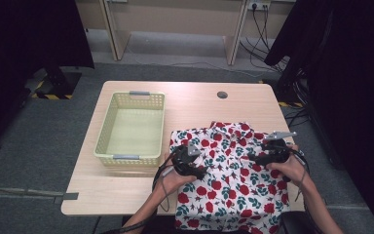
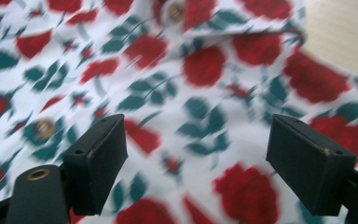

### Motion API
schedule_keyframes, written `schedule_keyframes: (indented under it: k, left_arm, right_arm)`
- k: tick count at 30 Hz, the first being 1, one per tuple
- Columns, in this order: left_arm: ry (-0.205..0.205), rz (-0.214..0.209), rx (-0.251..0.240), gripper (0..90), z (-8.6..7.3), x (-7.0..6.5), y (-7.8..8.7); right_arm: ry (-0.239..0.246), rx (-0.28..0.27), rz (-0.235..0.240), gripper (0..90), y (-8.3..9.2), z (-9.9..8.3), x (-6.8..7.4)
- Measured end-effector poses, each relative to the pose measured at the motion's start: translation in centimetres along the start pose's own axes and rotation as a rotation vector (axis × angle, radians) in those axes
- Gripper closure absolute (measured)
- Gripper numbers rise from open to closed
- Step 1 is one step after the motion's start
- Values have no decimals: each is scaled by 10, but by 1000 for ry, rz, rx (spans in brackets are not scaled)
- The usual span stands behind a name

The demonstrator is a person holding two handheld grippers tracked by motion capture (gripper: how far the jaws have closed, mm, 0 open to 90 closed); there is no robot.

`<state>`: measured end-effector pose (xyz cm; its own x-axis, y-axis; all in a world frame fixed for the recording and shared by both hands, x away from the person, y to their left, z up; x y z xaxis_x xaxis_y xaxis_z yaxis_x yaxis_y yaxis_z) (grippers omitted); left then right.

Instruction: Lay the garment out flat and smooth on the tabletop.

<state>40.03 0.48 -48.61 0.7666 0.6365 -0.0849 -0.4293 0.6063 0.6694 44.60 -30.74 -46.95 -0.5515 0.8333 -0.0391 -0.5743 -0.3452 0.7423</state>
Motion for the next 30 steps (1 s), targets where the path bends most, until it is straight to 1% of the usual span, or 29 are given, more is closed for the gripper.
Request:
schedule_keyframes:
  k: [2, 4, 5, 6, 7, 9, 11, 12, 14, 16, 19, 20, 22, 26, 30]
  left_arm:
    - [-5, 6, 2, 211, -5, -2, 2]
    - [-14, 11, 6, 210, -9, -2, 6]
    - [-10, 12, 4, 209, -11, -2, 8]
    - [-5, 10, 0, 206, -13, -2, 9]
    - [-3, 9, 0, 205, -14, -2, 10]
    - [-7, 6, 5, 201, -18, -3, 12]
    - [-6, 6, 5, 197, -21, -4, 14]
    - [-5, 6, 3, 196, -23, -5, 15]
    - [-13, 12, 3, 196, -26, -6, 17]
    - [-24, 19, 7, 196, -28, -7, 19]
    - [-15, 11, -1, 193, -31, -9, 20]
    - [-14, 11, -3, 192, -31, -10, 20]
    - [-13, 10, -5, 190, -32, -12, 19]
    - [-9, 12, 3, 179, -30, -14, 17]
    - [-3, 14, 2, 178, -26, -13, 14]
  right_arm:
    - [7, 10, 3, 197, 1, -8, 8]
    - [13, 24, 19, 192, 2, -17, 15]
    - [16, 23, 31, 170, 2, -22, 18]
    - [34, 2, 26, 164, 2, -27, 20]
    - [47, -3, 15, 164, 4, -29, 22]
    - [48, 23, 1, 164, 8, -31, 22]
    - [56, 29, -33, 165, 12, -33, 22]
    - [64, 26, -40, 164, 15, -34, 23]
    - [67, 18, -27, 164, 19, -36, 26]
    - [69, 19, -30, 165, 23, -40, 29]
    - [54, 37, -37, 164, 25, -47, 27]
    - [40, 29, -29, 165, 25, -49, 25]
    - [32, 10, -23, 165, 25, -51, 21]
    - [50, 8, -3, 149, 24, -51, 15]
    - [75, -3, 28, 137, 19, -48, 6]
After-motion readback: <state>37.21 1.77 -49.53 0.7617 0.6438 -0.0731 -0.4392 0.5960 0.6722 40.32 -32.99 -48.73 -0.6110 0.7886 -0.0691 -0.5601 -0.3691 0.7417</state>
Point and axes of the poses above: each handheld gripper's, and its own axes: y roughly backward along the jaws, z roughly out of its top, x roughly to its left, the point moved 2 cm from there along -y, roughly forward along the jaws, and after that the axes turned 5 degrees about -z, right-handed, at the moved point
